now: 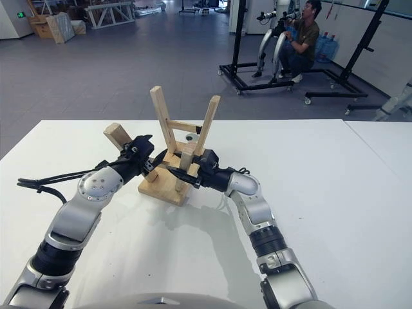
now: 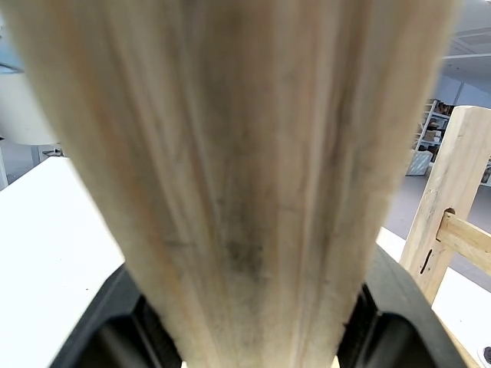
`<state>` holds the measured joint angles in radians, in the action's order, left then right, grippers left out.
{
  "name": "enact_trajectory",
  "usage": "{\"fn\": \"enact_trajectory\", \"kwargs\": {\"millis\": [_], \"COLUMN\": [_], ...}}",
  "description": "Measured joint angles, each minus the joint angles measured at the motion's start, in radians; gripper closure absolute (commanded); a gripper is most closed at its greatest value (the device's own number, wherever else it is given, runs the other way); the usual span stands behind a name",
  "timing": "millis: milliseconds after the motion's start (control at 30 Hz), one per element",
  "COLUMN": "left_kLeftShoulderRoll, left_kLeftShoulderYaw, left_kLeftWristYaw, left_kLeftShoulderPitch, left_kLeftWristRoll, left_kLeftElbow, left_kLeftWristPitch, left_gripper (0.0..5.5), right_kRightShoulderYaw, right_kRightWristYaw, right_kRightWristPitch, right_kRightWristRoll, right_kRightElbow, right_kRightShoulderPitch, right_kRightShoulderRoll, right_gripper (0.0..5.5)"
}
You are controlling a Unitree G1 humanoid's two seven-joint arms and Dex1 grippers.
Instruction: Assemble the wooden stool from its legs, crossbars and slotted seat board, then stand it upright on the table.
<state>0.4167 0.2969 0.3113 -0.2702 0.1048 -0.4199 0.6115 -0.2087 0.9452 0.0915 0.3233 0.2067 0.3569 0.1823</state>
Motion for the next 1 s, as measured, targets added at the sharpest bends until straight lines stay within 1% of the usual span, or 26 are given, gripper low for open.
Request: {"fn": "enact_trajectory", "kwargs": {"millis": [133,267,333,367,400,433,467,533,600,700,800,900,967,1000], "left_kLeftShoulderRoll": [-0.020,-0.019,-0.014,-0.013,-0.006,-0.005,-0.001,-0.005,-0.010,-0.022,-0.031,-0.032,-0.050,-0.072], "left_kLeftShoulderYaw": [0.001,-0.059,-0.090,-0.097,-0.098,-0.095,-0.067,-0.035,-0.021,-0.015,-0.012,-0.033,-0.081,-0.121], "left_kLeftWristYaw": [0.015,0.080,0.086,0.091,0.091,0.083,0.074,0.034,0.008,0.000,0.016,0.056,0.071,0.071], "left_kLeftShoulderPitch": [-0.028,-0.155,-0.225,-0.231,-0.223,-0.170,-0.088,-0.006,0.030,0.033,-0.002,-0.055,-0.138,-0.212], "left_kLeftWristRoll": [-0.010,-0.065,-0.077,-0.081,-0.082,-0.081,-0.073,-0.041,-0.013,-0.008,-0.013,-0.039,-0.080,-0.109], "left_kLeftElbow": [-0.027,-0.068,-0.095,-0.103,-0.105,-0.101,-0.075,-0.060,-0.058,-0.059,-0.071,-0.084,-0.105,-0.125], "left_kLeftWristPitch": [0.042,0.203,0.239,0.245,0.247,0.237,0.212,0.107,0.054,0.048,0.087,0.172,0.236,0.269], "left_gripper": [2.51,2.51,2.51,2.51,2.51,2.51,2.51,2.51,2.51,2.51,2.51,2.51,2.51,2.51], "right_kRightShoulderYaw": [0.002,0.002,0.001,0.001,0.000,-0.002,-0.003,-0.007,-0.013,-0.021,-0.025,-0.028,-0.028,-0.028], "right_kRightWristYaw": [0.000,-0.002,-0.004,-0.004,-0.004,-0.004,-0.004,-0.004,-0.003,-0.005,-0.018,-0.029,-0.034,-0.035], "right_kRightWristPitch": [-0.004,-0.004,-0.004,-0.004,-0.004,-0.004,-0.004,-0.005,-0.015,-0.028,-0.049,-0.068,-0.069,-0.069], "right_kRightWristRoll": [0.000,0.000,0.000,0.000,0.000,0.000,0.000,-0.003,-0.009,-0.012,-0.013,-0.014,-0.014,-0.014], "right_kRightElbow": [-0.009,-0.015,-0.015,-0.015,-0.015,-0.015,-0.015,-0.014,-0.015,-0.026,-0.040,-0.051,-0.056,-0.056], "right_kRightShoulderPitch": [0.000,0.004,0.005,0.005,0.005,0.006,0.006,0.004,0.003,0.001,0.005,0.011,0.016,0.018], "right_kRightShoulderRoll": [0.002,-0.004,-0.004,-0.004,-0.005,-0.005,-0.005,-0.003,0.001,0.011,0.019,0.021,0.022,0.022], "right_gripper": [3.44,3.44,3.44,3.44,3.44,3.44,3.44,3.44,3.44,3.44,3.44,3.44,3.44,3.44]}}
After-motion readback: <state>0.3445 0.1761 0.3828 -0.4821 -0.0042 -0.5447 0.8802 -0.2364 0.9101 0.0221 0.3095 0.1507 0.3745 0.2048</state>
